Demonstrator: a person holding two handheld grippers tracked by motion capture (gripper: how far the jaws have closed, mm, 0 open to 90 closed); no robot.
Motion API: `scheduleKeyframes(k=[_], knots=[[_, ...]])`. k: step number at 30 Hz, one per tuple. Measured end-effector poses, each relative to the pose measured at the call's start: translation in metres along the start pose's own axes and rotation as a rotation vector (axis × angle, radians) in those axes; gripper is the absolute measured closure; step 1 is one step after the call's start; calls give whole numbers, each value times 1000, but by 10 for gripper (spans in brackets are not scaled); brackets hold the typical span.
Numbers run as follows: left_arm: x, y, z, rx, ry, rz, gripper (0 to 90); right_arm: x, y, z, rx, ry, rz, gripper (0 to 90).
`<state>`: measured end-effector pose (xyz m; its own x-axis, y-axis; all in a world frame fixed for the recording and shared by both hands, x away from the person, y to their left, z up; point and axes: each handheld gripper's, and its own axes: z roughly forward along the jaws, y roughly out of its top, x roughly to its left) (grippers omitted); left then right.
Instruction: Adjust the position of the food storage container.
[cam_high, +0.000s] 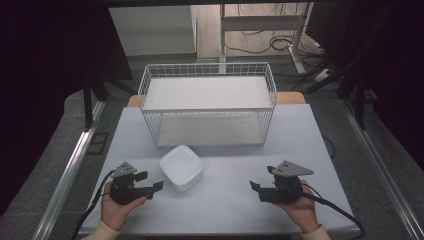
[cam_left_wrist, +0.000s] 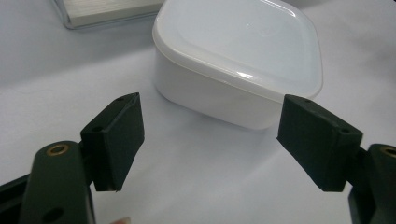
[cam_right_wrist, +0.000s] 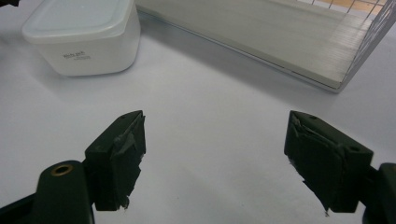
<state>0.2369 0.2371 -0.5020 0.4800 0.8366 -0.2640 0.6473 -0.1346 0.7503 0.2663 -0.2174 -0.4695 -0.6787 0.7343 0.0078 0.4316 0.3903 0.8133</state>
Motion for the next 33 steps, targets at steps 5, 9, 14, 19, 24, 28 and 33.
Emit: scheduleKeyframes(k=[5,9,14,19,24,28,33], knots=[[2,1,-1,3,-2,-3,227,1,-1,-2,4,-4,-1,208],[3,2,2,10,2,-10,228,1,-2,-4,7,-8,0,213],[5,3,-1,2,-2,-15,233,-5,-5,-3,15,-15,36,223],[5,4,-5,-7,-3,-19,237,-10,-5,-7,7,-18,62,233],[5,4,-6,-9,3,-18,240,-11,-6,-6,15,-23,71,236],[6,5,-6,-4,14,-17,247,-12,-6,-6,22,-27,74,237],[8,6,-10,-13,25,-24,247,-12,-7,-6,31,-29,70,237]])
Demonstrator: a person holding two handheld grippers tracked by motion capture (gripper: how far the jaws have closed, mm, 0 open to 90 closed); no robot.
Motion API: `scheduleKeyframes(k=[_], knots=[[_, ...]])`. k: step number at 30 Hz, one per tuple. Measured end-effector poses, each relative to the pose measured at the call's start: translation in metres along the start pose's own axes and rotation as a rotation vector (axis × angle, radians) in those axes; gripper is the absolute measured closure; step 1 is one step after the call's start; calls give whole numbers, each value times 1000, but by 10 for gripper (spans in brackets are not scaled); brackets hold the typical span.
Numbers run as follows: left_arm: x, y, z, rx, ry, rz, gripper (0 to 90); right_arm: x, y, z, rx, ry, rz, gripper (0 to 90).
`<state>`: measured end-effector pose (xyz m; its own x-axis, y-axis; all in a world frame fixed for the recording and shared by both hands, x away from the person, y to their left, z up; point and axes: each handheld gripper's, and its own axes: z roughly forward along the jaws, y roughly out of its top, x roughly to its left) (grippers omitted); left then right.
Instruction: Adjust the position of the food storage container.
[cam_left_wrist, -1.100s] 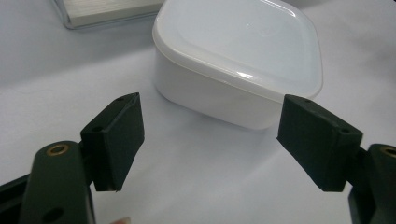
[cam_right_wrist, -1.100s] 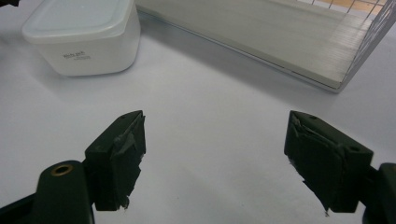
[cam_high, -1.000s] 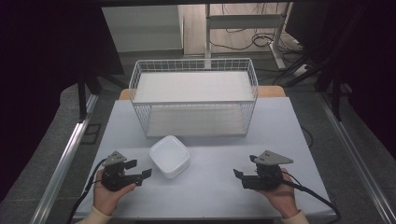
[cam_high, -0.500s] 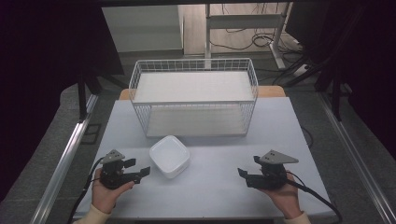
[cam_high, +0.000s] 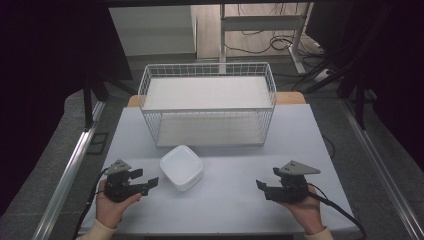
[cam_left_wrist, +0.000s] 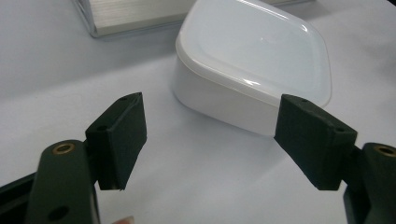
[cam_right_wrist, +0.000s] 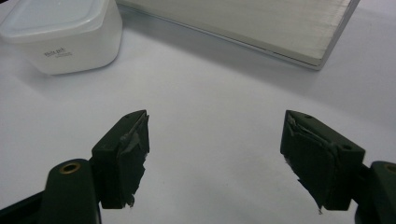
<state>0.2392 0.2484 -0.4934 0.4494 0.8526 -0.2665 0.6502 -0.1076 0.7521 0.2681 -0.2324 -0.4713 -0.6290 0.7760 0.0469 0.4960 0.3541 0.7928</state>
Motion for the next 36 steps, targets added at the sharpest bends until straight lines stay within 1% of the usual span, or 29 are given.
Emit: scheduleKeyframes(k=[4,8,9,13,15,17,23,27,28,31,36], knots=[[1,4,-1,1,2,-8,248,0,0,0,8,-4,4,237],[-1,10,-1,-3,18,19,263,-1,0,-1,7,-3,7,237],[-1,12,-1,-7,17,23,275,-1,1,-1,7,-3,7,237],[0,19,-2,-14,13,20,302,0,0,-2,10,-4,6,238],[2,22,0,-8,15,14,309,-1,0,-2,13,-3,7,238],[4,25,2,2,13,17,317,-1,0,-1,18,-8,7,238],[15,46,9,-5,18,10,349,-2,0,0,31,-20,15,240],[18,58,14,-6,5,9,364,-2,0,0,31,-24,20,241],[19,61,16,-2,7,15,376,-2,0,-1,32,-26,19,240],[19,68,22,12,6,30,457,-2,0,0,39,-34,13,240],[17,78,34,47,5,65,630,-2,-1,0,43,-37,12,240]])
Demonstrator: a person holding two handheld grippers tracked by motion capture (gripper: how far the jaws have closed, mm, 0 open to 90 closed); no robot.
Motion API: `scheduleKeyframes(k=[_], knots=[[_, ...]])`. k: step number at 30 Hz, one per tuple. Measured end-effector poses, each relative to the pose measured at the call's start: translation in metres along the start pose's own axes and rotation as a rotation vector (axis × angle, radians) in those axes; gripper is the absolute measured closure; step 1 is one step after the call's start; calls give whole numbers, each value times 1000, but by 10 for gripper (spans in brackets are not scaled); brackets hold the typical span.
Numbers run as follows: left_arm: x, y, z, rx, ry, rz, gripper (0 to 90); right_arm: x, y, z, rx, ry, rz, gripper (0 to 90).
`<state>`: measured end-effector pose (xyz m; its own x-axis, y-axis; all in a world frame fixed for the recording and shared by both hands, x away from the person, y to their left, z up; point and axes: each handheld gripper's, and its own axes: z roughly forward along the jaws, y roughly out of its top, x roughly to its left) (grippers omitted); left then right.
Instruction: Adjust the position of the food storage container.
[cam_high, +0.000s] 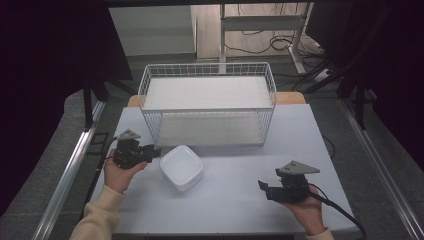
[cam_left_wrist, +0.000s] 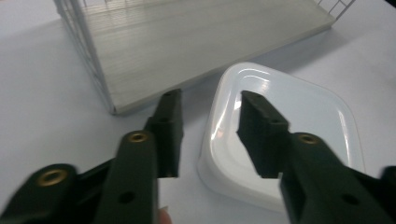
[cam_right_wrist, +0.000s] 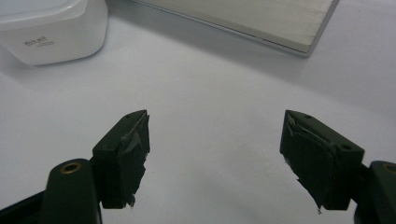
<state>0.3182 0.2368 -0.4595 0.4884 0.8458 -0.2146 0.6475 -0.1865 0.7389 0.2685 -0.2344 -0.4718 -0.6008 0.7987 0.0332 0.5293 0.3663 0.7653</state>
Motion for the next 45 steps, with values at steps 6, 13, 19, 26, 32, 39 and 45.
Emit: scheduleKeyframes(k=[6,13,19,26,32,39,45], knots=[[5,10,18,60,2,42,809,-1,-1,0,0,-1,-4,243],[9,15,40,142,-14,58,899,-3,-3,2,7,-7,3,246],[11,20,55,186,-28,87,900,-3,-3,1,1,-7,-2,249],[7,22,66,211,-17,140,900,-3,-4,2,8,-9,-15,249],[2,24,72,207,-44,150,900,-2,-4,2,2,-1,-17,249],[-14,29,81,214,-97,187,900,-2,-4,2,3,1,-17,249],[-33,31,88,224,-138,220,900,-2,-4,2,5,3,-19,249]])
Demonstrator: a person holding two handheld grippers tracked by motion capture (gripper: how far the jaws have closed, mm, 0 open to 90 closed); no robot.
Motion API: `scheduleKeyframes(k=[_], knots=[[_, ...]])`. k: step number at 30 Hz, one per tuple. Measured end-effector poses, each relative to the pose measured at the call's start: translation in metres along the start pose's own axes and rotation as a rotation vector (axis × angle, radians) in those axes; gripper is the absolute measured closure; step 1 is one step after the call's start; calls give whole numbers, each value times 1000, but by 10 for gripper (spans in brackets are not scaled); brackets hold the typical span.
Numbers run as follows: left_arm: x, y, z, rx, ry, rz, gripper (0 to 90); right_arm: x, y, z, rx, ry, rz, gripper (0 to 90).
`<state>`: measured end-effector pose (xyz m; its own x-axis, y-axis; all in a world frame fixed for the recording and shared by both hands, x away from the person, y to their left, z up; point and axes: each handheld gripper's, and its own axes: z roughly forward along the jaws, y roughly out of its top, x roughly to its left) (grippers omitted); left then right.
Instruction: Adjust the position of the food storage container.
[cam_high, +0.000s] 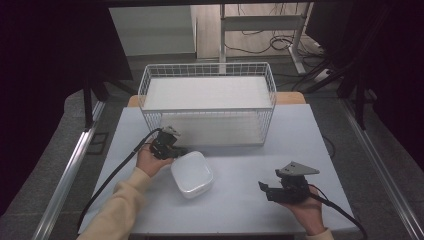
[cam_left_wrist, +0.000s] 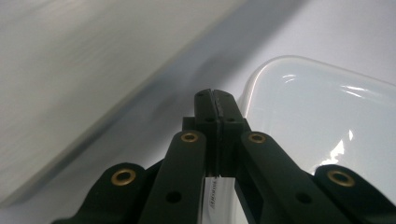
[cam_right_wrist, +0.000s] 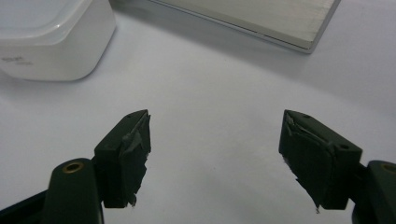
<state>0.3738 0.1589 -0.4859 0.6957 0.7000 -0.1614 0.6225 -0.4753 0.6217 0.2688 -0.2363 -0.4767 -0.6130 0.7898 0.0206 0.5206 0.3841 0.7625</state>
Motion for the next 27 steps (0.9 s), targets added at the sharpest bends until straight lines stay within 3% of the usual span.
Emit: scheduleKeyframes(k=[11,16,22,27], knots=[[-14,4,4,22,-30,41,900,1,0,0,3,6,-1,249],[-10,2,-16,1,23,33,900,0,0,0,2,4,-1,249],[-7,-25,-47,-13,74,-28,900,1,0,-1,2,3,-2,249],[-12,-58,-60,-12,58,-79,900,0,0,-1,-1,1,1,249]])
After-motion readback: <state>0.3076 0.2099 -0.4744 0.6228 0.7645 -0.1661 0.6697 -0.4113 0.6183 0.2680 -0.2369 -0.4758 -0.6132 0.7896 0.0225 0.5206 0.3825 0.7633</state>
